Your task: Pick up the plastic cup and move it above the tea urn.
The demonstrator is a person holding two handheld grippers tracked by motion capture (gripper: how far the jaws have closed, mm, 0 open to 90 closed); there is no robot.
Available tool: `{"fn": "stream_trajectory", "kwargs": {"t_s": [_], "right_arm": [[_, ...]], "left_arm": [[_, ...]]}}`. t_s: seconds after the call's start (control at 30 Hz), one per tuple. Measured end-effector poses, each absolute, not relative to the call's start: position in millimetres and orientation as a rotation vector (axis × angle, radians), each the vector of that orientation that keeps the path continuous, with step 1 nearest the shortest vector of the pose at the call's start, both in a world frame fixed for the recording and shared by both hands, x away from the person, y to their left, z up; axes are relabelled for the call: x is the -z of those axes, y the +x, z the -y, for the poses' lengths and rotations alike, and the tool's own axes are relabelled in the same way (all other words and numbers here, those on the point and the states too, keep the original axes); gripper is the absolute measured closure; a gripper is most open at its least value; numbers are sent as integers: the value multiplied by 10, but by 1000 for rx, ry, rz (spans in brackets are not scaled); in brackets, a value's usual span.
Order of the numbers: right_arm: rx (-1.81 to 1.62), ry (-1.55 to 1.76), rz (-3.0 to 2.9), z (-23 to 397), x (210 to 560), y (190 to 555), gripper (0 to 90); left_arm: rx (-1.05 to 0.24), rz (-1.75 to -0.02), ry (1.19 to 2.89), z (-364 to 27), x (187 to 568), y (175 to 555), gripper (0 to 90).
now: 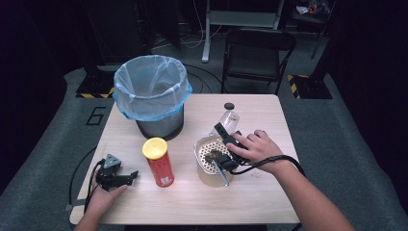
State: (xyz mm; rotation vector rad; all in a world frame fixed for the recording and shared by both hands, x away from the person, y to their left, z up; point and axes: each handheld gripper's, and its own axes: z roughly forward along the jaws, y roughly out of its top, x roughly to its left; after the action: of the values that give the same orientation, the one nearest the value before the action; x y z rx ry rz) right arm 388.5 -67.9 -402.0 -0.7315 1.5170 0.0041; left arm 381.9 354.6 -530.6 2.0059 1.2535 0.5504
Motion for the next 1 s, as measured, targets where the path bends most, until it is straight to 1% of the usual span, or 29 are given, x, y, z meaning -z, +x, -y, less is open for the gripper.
{"fn": "stream_trajectory", "kwargs": {"t_s": [0.3, 0.4, 0.5, 0.67, 0.77, 1.0], "right_arm": [[-110, -616, -1443, 669, 4089, 3833, 397], [-143, -590, -1422, 654, 4047, 3813, 396], [-237, -483, -1436, 654, 4016, 3797, 393], [-433, -312, -1459, 649, 3909, 3764, 392], [-591, -152, -1479, 669, 3849, 3744, 391], [-1103, 251, -1631, 836, 3610, 3810, 388]], "left_arm": [[-549, -1254, 2006, -3545, 5306, 3819, 137], [-550, -1254, 2006, -3545, 5306, 3819, 137], [-550, -1254, 2006, -3545, 5306, 3819, 137], [-550, -1254, 2006, -3545, 5306, 3819, 136], [-550, -1254, 2006, -3545, 5306, 3819, 137], [-550, -1254, 2006, -3545, 5306, 3819, 137]]}}
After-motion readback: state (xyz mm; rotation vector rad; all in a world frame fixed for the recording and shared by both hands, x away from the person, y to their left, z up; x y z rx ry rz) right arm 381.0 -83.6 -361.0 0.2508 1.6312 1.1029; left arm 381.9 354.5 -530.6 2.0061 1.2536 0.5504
